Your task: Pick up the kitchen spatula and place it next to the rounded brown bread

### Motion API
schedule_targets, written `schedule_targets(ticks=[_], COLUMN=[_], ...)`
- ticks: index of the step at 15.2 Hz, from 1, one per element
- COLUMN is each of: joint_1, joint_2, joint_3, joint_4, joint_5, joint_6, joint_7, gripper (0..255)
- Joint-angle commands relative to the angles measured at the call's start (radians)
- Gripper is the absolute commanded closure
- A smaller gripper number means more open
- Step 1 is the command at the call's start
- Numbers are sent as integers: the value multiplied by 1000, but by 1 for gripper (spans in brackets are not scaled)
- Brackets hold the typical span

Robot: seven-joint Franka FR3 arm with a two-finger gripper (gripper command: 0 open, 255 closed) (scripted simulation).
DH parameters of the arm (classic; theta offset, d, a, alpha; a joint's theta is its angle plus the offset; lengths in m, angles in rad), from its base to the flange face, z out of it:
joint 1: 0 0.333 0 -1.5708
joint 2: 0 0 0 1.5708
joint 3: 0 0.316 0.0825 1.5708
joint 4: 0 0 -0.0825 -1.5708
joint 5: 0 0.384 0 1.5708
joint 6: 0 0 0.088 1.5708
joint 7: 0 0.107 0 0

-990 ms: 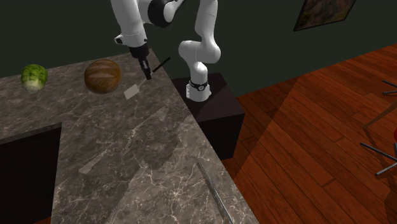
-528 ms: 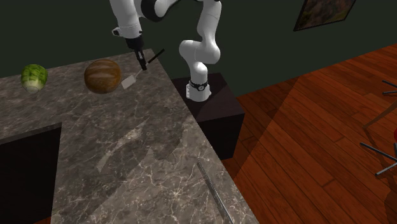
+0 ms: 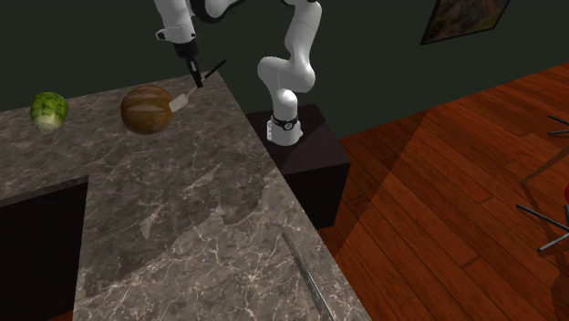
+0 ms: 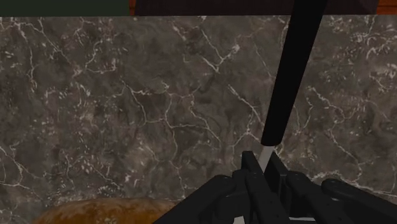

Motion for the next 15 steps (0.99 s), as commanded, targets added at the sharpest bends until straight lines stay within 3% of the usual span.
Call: schedule_targets(ticks=[1,9,15], joint_1=[-20,-48,-13], joint_2=[-5,43,115], joint_3=[-39,-222,-388], joint_4=[11,132,265], joint_5=[-31,-123,-159], joint_6=[-5,-10,1], joint_7=[-49,-249,-402], gripper=[255,255,255])
